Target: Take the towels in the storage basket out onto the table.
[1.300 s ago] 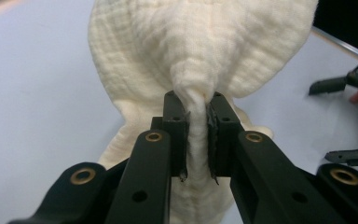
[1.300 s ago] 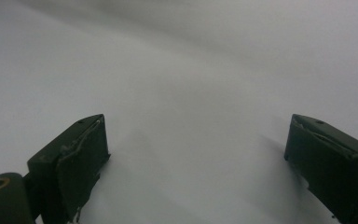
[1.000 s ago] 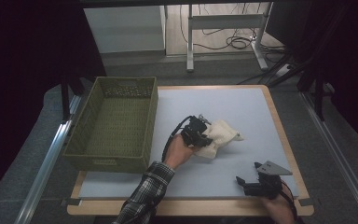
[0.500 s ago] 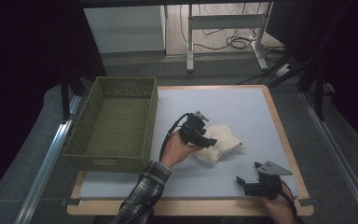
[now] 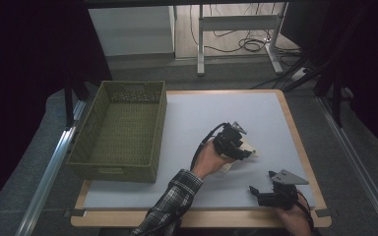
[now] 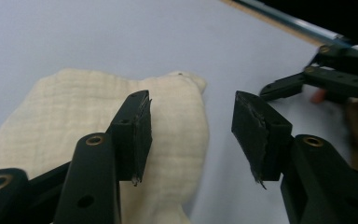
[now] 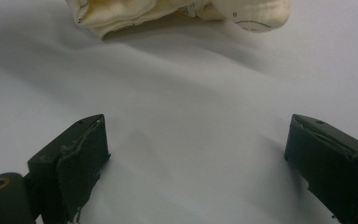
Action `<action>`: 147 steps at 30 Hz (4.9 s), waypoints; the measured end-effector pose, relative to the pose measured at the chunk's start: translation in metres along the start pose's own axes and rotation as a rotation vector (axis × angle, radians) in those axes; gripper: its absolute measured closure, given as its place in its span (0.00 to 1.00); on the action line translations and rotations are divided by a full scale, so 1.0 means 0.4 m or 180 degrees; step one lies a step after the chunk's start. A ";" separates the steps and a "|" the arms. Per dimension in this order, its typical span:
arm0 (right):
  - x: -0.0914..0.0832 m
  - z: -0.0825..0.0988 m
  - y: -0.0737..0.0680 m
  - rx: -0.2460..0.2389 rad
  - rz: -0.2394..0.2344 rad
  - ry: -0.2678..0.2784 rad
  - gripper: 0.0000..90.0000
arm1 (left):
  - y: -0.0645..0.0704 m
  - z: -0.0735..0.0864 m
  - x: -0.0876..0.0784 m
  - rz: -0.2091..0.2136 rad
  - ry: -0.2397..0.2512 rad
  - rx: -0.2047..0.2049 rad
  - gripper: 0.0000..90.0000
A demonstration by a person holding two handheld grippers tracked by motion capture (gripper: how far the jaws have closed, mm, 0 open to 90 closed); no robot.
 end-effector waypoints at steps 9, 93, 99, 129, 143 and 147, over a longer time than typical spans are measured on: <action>0.000 0.000 0.000 -0.0004 -0.0003 0.0001 0.07 | -0.008 0.023 0.036 -0.0249 -0.0189 0.0113 0.98; 0.139 -0.204 0.155 0.0465 -0.0467 -0.0307 0.70 | -0.174 0.119 -0.230 -0.1110 0.0331 -0.0803 0.39; 0.182 -0.209 0.118 0.0359 -0.0512 -0.0316 0.72 | -0.151 0.164 -0.195 -0.0977 0.0396 -0.0890 0.37; 0.193 -0.211 0.029 -0.0020 -0.0623 -0.0270 0.68 | -0.133 0.310 -0.140 -0.0956 0.0343 -0.1109 0.40; 0.160 -0.253 0.032 -0.0092 -0.0307 -0.0108 0.98 | -0.116 0.346 -0.141 -0.0875 0.0345 -0.1128 0.40; 0.079 -0.266 0.059 -0.0160 -0.0197 -0.0081 0.98 | -0.104 0.348 -0.151 -0.0854 0.0385 -0.1098 0.40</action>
Point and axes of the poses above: each handheld gripper's, and its own axes: x roughly forward along the jaws, z roughly out of its underside, y roughly to its right, the point moved 3 cm from there along x, roughly forward along the jaws, and after that the axes turned 4 degrees about z, right-handed, at the moved point
